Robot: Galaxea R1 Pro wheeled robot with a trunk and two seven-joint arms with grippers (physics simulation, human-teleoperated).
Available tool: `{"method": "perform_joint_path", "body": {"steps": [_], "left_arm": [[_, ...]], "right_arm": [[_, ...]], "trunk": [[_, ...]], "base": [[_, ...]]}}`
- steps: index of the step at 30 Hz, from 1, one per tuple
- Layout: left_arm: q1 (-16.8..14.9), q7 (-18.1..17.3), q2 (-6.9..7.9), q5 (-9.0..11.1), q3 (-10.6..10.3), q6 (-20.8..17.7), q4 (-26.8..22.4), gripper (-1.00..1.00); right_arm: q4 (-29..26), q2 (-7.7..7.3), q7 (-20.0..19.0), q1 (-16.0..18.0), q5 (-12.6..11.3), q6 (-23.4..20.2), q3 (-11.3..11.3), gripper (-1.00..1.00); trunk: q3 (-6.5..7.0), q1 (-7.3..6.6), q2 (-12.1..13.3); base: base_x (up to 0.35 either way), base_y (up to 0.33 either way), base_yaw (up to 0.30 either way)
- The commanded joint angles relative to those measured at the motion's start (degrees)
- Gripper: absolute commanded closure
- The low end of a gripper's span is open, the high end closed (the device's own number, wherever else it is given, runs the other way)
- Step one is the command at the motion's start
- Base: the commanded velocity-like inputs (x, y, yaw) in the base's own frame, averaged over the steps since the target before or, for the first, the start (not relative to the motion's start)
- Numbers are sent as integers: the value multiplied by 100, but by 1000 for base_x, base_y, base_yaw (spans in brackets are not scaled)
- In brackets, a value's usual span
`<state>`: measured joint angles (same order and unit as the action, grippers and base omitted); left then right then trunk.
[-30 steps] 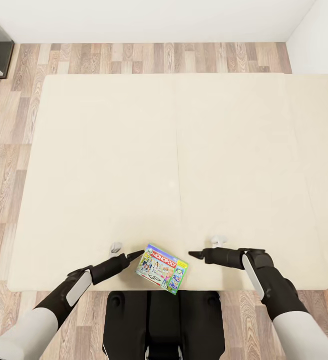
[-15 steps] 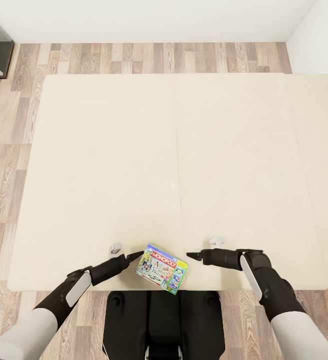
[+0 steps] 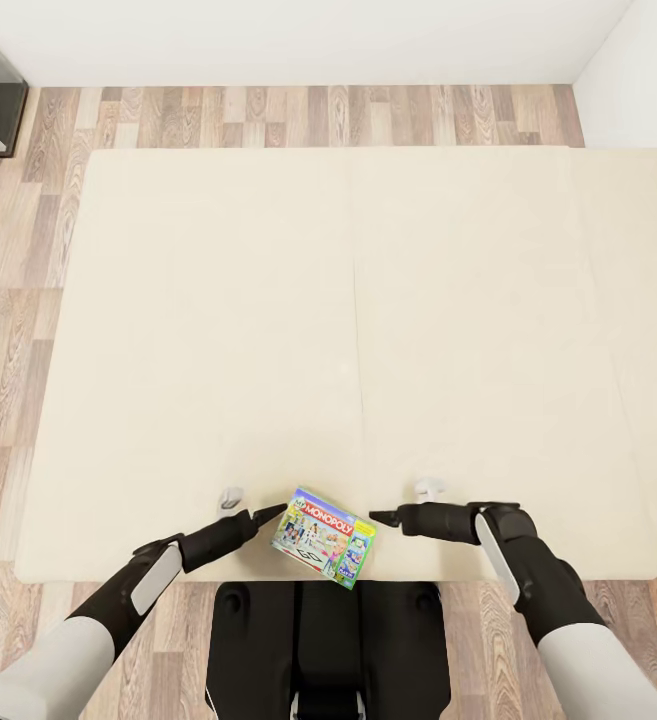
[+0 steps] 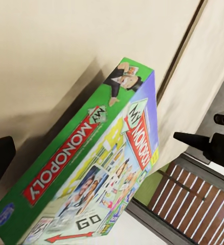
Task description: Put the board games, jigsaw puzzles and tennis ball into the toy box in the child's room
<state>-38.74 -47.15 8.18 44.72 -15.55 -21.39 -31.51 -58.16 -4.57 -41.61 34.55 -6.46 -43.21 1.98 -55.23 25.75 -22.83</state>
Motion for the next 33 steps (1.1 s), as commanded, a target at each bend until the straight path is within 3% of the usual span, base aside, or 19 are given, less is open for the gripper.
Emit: {"method": "perform_joint_path", "body": {"steps": [1,12,33], "left_arm": [[-2,45,7,59,-27,-49,1,-100],[0,338,8,74,-31,-51,10,-100],[-1,421,8,94,-35,-106,9,-100]], "right_arm": [[21,5,29,3,-59,-43,54,-100],[220,96,36,6,-46,-7,220,-100],[292,136,38,7,-40,5,266,-100]], "trunk": [[-5,3,-9],[-5,3,-9],[-5,3,-9]], "base": [[0,0,0],[0,0,0],[0,0,0]]}}
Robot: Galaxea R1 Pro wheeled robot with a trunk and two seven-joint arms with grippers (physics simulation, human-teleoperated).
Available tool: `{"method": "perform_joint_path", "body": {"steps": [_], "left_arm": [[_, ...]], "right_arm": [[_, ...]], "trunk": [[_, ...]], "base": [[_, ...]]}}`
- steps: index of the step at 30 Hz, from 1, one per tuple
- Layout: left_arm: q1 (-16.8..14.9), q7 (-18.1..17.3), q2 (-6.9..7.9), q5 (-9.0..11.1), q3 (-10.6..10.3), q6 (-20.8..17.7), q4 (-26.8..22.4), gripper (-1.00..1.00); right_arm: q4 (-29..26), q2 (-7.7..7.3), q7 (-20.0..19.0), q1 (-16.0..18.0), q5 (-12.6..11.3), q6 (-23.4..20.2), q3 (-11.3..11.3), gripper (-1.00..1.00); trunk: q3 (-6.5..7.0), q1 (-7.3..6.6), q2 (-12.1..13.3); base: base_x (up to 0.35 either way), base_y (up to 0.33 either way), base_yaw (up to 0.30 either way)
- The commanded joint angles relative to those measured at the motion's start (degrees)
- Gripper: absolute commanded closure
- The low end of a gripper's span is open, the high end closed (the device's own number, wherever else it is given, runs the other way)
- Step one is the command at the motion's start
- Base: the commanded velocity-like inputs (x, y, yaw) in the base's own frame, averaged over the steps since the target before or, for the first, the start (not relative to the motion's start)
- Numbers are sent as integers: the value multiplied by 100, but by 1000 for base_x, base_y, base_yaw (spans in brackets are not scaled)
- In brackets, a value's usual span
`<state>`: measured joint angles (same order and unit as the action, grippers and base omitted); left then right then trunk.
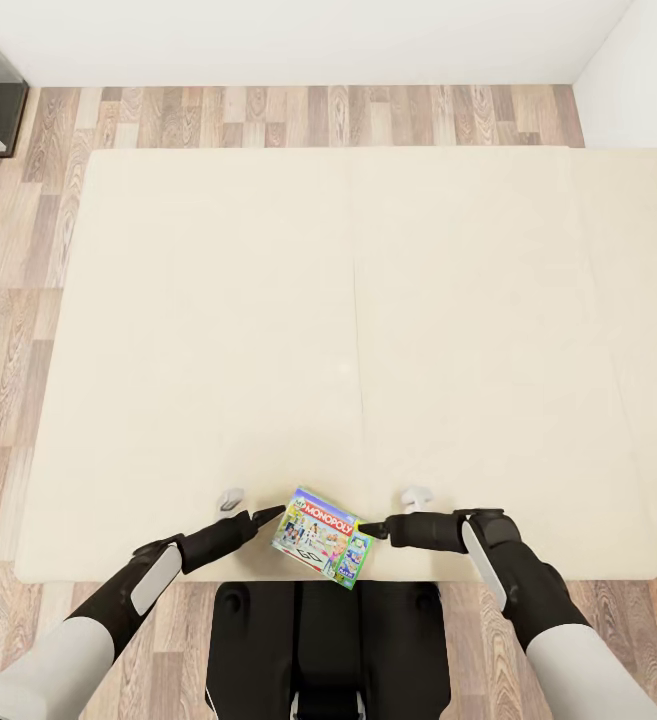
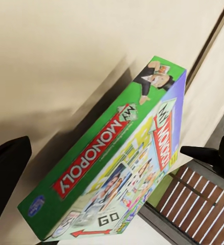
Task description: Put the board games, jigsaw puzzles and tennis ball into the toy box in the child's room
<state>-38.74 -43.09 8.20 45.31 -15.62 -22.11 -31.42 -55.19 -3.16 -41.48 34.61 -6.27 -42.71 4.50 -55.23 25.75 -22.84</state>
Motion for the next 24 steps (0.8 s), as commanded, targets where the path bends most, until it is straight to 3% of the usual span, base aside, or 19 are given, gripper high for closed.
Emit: {"method": "perform_joint_path", "body": {"steps": [1,24], "left_arm": [[-2,16,7,34,-28,-36,1,-100],[-2,28,-9,15,-34,-39,2,-100]], "right_arm": [[-4,-4,26,1,-59,-45,13,-100],[5,-5,32,1,-65,-43,15,-100]], "trunk": [[-6,4,-8],[-6,4,-8]], "base": [[0,0,0],[0,0,0]]}}
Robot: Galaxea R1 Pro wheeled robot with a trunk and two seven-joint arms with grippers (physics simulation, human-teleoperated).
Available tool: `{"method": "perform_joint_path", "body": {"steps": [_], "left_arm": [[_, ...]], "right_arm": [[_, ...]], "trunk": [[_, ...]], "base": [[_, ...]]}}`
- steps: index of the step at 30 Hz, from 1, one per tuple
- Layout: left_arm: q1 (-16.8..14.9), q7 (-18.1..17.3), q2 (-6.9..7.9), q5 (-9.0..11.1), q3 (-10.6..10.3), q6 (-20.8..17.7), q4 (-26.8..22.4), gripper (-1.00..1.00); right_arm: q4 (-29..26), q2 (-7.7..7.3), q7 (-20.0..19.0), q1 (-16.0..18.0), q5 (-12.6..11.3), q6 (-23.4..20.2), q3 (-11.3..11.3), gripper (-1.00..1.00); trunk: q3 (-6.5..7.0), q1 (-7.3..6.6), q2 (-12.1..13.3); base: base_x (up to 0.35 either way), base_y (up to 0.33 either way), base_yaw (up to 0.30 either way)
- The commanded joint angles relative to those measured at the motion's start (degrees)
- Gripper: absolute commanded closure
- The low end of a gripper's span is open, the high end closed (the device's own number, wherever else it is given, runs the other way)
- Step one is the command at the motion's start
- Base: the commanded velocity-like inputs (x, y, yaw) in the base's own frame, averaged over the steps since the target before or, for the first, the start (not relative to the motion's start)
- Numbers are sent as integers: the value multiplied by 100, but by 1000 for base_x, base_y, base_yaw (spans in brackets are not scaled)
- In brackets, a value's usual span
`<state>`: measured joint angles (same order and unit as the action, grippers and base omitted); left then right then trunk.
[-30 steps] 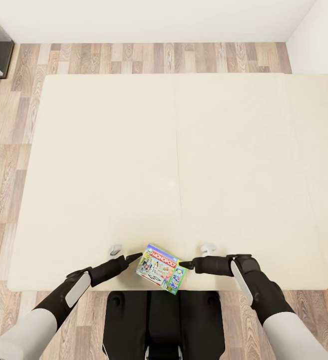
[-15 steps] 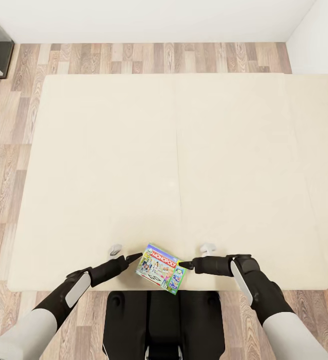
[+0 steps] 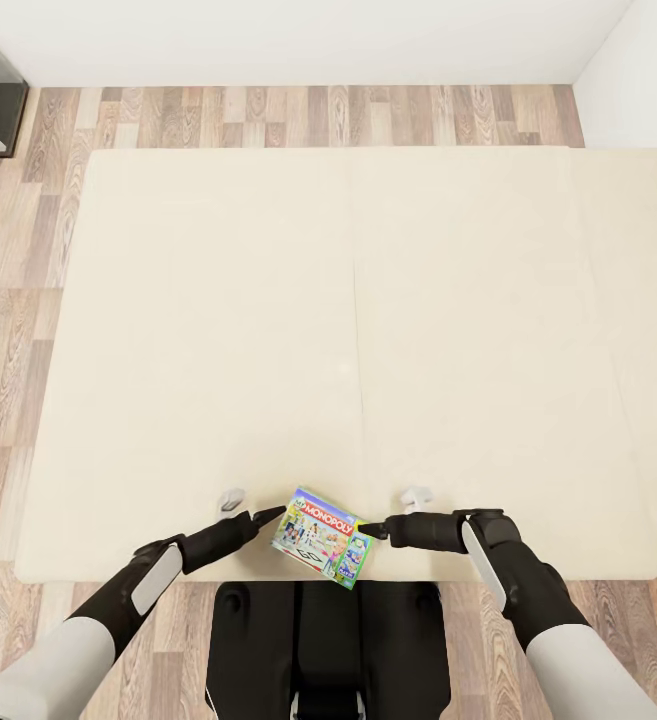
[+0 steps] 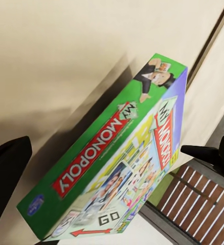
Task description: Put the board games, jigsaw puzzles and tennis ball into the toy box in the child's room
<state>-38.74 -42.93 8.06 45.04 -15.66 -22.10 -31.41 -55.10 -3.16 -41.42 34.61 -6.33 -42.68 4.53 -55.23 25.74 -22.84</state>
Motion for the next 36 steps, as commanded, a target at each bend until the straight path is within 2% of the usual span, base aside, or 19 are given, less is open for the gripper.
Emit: {"method": "perform_joint_path", "body": {"steps": [1,21,36], "left_arm": [[-1,14,3,37,-33,-40,-1,-100],[-2,20,-5,22,-41,-40,-5,-100],[-2,18,-5,30,-42,-43,-6,-100]], "right_arm": [[-2,-4,33,1,-59,-44,13,-100],[79,91,533,1,-65,-1,-1,-100],[104,120,620,1,-68,5,-4,-100]], "trunk": [[-6,4,-8],[-6,4,-8],[-6,4,-8]], "base": [[0,0,0],[0,0,0],[0,0,0]]}}
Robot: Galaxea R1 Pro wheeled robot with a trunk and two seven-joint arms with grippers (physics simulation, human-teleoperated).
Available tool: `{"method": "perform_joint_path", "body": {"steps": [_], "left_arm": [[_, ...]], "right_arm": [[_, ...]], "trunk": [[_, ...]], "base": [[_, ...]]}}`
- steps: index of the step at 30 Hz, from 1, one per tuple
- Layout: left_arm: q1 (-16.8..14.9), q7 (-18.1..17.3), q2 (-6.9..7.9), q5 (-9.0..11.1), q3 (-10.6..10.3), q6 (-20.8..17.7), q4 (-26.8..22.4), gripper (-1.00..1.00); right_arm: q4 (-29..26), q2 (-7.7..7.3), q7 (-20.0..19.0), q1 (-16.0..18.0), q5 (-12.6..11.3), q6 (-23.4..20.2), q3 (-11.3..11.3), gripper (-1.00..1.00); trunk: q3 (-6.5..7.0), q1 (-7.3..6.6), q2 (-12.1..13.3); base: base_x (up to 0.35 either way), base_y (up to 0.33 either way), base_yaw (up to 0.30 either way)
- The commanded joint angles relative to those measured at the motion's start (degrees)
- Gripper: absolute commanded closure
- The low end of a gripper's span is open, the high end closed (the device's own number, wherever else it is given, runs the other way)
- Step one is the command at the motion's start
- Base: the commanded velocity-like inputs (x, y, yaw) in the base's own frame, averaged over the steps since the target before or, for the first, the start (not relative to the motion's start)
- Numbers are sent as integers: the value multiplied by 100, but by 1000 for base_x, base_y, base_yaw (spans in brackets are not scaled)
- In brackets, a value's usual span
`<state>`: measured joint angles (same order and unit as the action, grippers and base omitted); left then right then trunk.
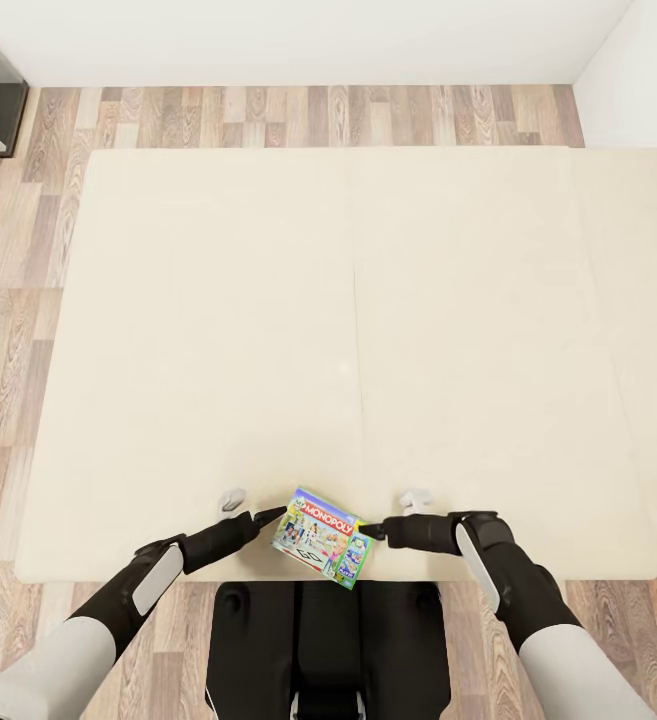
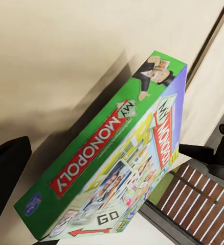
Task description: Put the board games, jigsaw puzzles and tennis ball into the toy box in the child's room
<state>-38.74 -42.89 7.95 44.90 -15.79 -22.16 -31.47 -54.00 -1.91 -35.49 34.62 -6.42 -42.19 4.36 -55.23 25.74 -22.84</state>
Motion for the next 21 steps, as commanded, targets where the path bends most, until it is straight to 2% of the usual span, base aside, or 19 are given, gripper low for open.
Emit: {"method": "perform_joint_path", "body": {"steps": [1,12,21], "left_arm": [[-2,14,6,44,-29,-36,0,-100],[-2,11,6,45,-29,-34,0,-100],[-2,11,7,45,-29,-35,0,-100]], "right_arm": [[5,-3,29,1,-59,-45,13,-100],[46,20,39,1,-59,-41,12,-100],[179,119,46,1,-58,-37,15,-100]], "trunk": [[-6,4,-8],[-6,4,-8],[-6,4,-8]], "base": [[0,0,0],[0,0,0],[0,0,0]]}}
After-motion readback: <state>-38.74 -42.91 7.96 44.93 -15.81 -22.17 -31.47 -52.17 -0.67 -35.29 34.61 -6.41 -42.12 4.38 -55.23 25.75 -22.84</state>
